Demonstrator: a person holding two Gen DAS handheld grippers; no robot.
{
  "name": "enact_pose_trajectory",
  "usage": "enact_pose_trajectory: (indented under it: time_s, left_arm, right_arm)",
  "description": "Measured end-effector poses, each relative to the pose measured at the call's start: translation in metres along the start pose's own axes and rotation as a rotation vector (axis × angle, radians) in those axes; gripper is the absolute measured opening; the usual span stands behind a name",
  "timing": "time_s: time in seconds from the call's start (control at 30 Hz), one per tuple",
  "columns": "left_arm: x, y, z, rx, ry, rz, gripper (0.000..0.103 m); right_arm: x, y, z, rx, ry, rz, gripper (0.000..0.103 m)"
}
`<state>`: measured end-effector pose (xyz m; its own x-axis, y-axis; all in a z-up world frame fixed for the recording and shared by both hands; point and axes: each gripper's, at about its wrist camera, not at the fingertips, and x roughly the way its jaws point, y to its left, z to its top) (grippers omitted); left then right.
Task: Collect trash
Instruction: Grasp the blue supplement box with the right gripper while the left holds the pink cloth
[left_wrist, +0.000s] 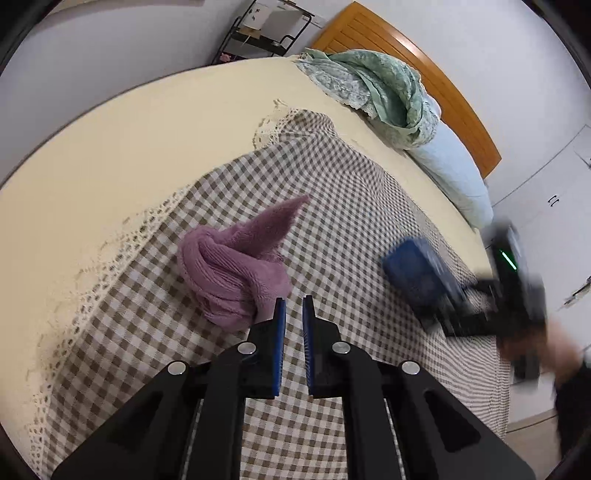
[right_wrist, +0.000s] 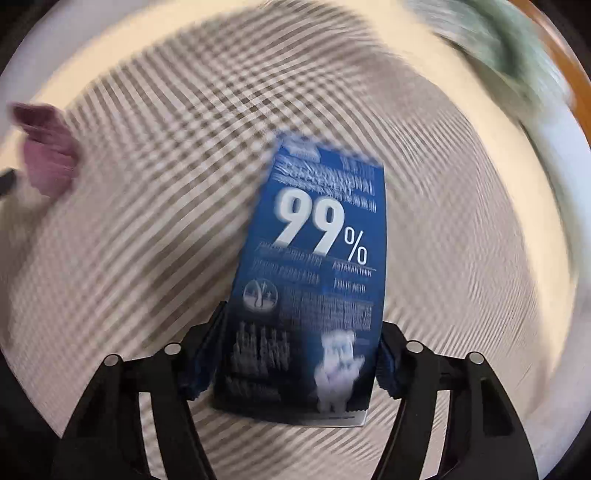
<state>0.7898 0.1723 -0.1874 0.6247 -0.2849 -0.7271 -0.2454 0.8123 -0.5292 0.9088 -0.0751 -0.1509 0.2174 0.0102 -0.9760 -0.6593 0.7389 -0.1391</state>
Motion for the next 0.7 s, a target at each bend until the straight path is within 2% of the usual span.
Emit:
enact_pose_trajectory:
  time_s: [0.03,0.1,0.17,0.2,0.33,0.43,0.5,0.57,0.7]
  left_arm:
    - [0.0,0.0,-0.001,-0.002,0.005,-0.008,0.006]
    - [0.001,-0.005,-0.005,0.006,0.015,-0.02,0.006]
    - [0.003,-0.013,-0.009,0.016,0.029,-0.04,0.006]
    - [0.004,-0.019,-0.012,0.023,0.039,-0.056,0.006]
    - [0.007,-0.044,-0.024,0.059,0.06,-0.103,0.006]
    - [0.009,-0.057,-0.032,0.081,0.07,-0.107,0.006]
    - [0.009,-0.063,-0.04,0.106,0.079,-0.076,0.006]
    - [0.003,-0.068,-0.046,0.132,0.073,-0.058,0.005]
    - [-0.011,-0.086,-0.065,0.2,0.056,-0.058,0.0]
  right_arm:
    - [-0.005,0.002,-0.02,0.072,0.006,0.031,0.065]
    - [-0.015,0.014,-0.076,0.242,0.018,0.031,0.066]
    - [-0.019,0.025,-0.118,0.365,0.011,0.084,0.066]
    - [-0.021,0.037,-0.143,0.412,-0.008,0.059,0.067]
    - [-0.025,0.062,-0.19,0.497,-0.183,0.033,0.071]
    - [-0.023,0.065,-0.202,0.568,-0.29,0.047,0.071]
    - [-0.024,0.064,-0.207,0.596,-0.331,0.057,0.071]
    - [-0.038,0.058,-0.243,0.624,-0.372,0.091,0.064]
    - [-0.067,0.057,-0.309,0.698,-0.401,0.063,0.063]
